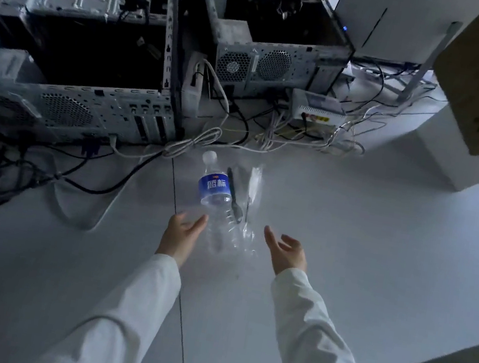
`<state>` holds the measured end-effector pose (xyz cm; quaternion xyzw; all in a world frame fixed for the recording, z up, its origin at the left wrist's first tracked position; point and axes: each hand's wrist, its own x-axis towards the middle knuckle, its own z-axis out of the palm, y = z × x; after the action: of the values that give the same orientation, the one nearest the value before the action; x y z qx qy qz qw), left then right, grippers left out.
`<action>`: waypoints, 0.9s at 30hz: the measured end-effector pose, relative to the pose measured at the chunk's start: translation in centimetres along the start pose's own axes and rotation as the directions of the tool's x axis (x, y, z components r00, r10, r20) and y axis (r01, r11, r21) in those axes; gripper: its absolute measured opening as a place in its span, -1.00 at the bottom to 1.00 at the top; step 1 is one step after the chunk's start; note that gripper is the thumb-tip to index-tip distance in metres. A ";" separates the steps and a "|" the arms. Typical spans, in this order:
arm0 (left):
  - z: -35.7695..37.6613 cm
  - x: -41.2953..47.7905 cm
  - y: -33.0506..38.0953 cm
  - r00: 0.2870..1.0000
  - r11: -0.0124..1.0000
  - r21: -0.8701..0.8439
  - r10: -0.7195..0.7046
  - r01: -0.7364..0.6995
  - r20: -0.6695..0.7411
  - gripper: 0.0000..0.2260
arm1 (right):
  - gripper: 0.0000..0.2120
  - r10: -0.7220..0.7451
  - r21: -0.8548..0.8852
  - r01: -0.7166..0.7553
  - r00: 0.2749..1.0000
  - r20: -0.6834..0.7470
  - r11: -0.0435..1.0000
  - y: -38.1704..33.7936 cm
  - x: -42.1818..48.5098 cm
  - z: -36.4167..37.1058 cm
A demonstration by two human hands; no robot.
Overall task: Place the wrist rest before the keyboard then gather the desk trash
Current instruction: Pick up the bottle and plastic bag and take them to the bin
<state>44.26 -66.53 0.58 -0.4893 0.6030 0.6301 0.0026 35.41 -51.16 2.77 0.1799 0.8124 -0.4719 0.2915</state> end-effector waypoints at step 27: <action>-1.0 1.8 -1.3 0.997 0.984 -0.174 0.027 -0.039 -0.071 -0.94 | -0.35 -0.341 -0.714 0.346 0.927 0.159 0.608 -1.2 5.2 6.4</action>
<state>44.66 -67.96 -1.27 -0.4987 0.5531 0.6635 -0.0715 32.70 -57.24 -2.22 -0.1122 0.9503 -0.1554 0.2455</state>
